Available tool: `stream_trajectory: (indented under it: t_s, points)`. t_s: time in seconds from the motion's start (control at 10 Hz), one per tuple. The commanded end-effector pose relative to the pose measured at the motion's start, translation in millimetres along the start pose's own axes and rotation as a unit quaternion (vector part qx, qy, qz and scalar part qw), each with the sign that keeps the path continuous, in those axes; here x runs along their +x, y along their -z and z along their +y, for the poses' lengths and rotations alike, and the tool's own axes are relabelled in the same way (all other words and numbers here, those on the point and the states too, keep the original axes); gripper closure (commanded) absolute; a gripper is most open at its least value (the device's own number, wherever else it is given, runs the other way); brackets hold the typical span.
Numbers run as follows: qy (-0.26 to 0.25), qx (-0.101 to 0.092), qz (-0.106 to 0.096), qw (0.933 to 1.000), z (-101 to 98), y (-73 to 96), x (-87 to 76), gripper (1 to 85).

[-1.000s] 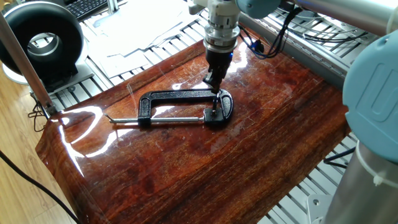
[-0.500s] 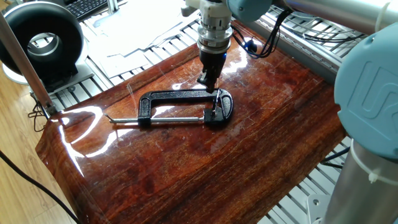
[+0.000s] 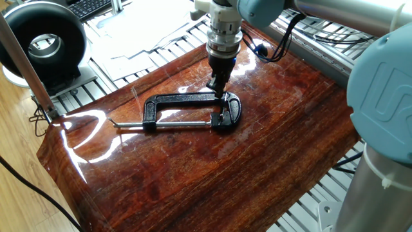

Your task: Turn the hands of a clock

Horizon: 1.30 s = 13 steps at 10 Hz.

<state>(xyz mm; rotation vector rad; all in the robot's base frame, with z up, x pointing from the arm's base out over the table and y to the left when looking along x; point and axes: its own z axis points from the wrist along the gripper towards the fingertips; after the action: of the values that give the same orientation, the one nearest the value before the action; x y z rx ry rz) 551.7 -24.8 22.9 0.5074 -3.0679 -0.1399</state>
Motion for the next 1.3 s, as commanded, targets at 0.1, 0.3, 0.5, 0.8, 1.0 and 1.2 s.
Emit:
stream_trajectory:
  t_s: [0.1, 0.3, 0.5, 0.8, 1.0, 1.2]
  points:
    - [-0.001, -0.009, -0.007, 0.9999, -2.7, -1.1, 9.4, 84.7]
    - [-0.002, -0.011, -0.006, 0.9999, -3.8, -0.5, 14.9, 84.7]
    - [-0.002, -0.016, -0.006, 0.9998, -3.4, 0.5, 21.5, 84.7]
    - [-0.001, -0.021, -0.004, 0.9998, -3.0, 3.0, 28.9, 84.7]
    - [0.0, -0.027, -0.006, 0.9996, -1.4, 2.2, 32.2, 84.7]
    - [0.0, -0.032, -0.003, 0.9995, 0.6, 4.6, 35.7, 84.7]
